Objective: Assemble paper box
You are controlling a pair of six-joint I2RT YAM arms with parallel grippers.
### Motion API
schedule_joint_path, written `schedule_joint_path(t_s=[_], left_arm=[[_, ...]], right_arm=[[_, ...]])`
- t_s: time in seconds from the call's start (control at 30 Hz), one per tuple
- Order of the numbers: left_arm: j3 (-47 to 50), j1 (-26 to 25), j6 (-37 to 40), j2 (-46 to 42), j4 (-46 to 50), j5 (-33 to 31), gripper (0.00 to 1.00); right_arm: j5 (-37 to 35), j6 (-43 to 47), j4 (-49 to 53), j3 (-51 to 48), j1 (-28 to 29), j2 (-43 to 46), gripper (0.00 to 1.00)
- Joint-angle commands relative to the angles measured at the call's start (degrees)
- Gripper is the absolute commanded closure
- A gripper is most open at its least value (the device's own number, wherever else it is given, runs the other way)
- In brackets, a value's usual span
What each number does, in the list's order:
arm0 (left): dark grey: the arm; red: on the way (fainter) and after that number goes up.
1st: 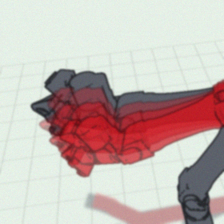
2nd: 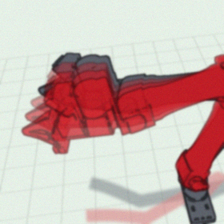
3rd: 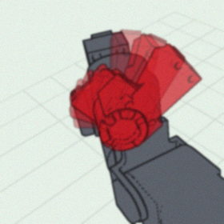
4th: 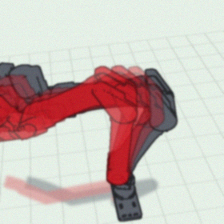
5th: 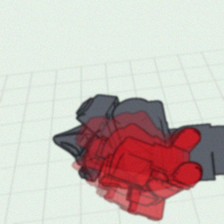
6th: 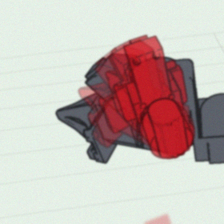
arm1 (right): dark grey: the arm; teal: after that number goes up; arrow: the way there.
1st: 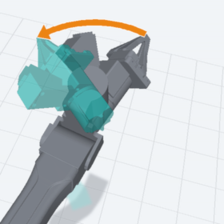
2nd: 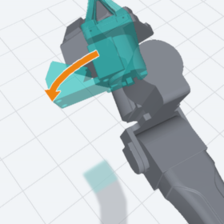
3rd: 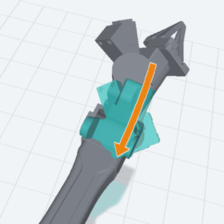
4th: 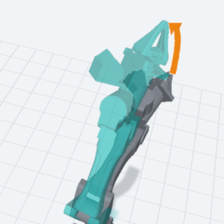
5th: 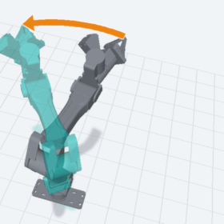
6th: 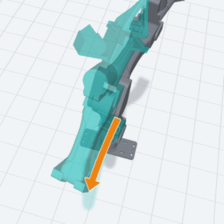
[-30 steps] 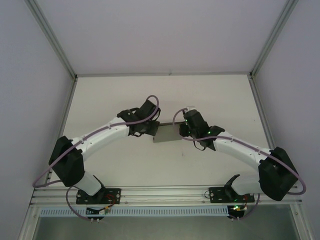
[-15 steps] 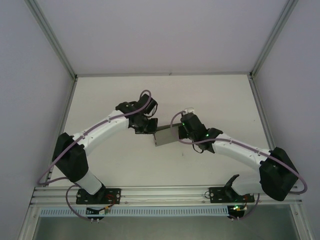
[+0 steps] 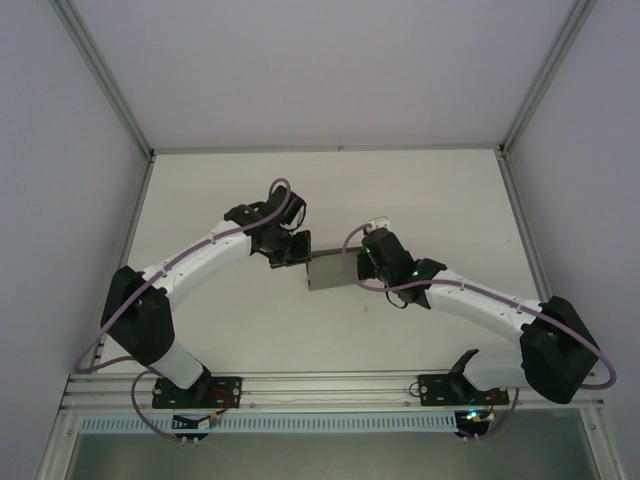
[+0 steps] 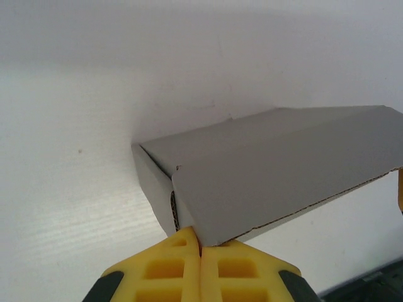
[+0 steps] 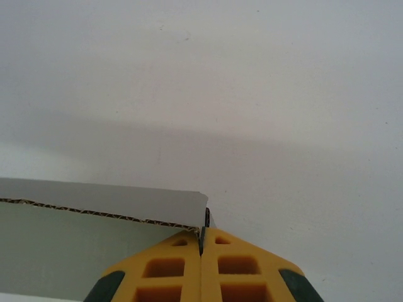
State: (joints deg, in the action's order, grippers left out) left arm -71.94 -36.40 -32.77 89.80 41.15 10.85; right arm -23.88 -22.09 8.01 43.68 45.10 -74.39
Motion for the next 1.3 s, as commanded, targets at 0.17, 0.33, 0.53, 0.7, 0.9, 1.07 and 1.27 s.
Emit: schedule_joint_path(t_s=[0.17, 0.33, 0.53, 0.7, 0.9, 1.07, 1.27], left_arm=[[16.31, -7.33, 6.47, -6.83, -8.60, -12.94, 1.00], [21.60, -8.64, 2.15, -7.73, -15.32, -15.83, 1.00], [19.78, -10.16, 2.55, -6.74, -14.00, -19.71, 1.00], [18.94, -10.97, 3.06, -6.51, -13.53, -20.25, 1.00], [18.77, -11.45, 3.39, -6.62, -13.59, -20.42, 1.00], [18.45, -11.58, 3.55, -6.02, -13.56, -20.11, 1.00], [17.76, -11.58, 4.89, -6.57, -13.08, -20.17, 1.00]], right_arm=[[2.84, -1.18, 1.87, -4.12, 0.59, -1.57, 1.00], [5.12, -2.96, 3.72, -3.72, 0.57, -0.05, 0.91], [7.40, -3.86, 10.59, 0.62, 0.29, 7.84, 0.37], [8.76, -5.61, 11.20, 4.44, -0.38, 9.13, 0.12], [9.38, -9.34, 12.15, 9.81, -5.74, 2.47, 0.12], [17.36, -12.13, 9.16, 8.61, -10.01, -2.55, 0.29], [17.29, -14.63, 9.17, 3.63, -10.54, -5.22, 0.49]])
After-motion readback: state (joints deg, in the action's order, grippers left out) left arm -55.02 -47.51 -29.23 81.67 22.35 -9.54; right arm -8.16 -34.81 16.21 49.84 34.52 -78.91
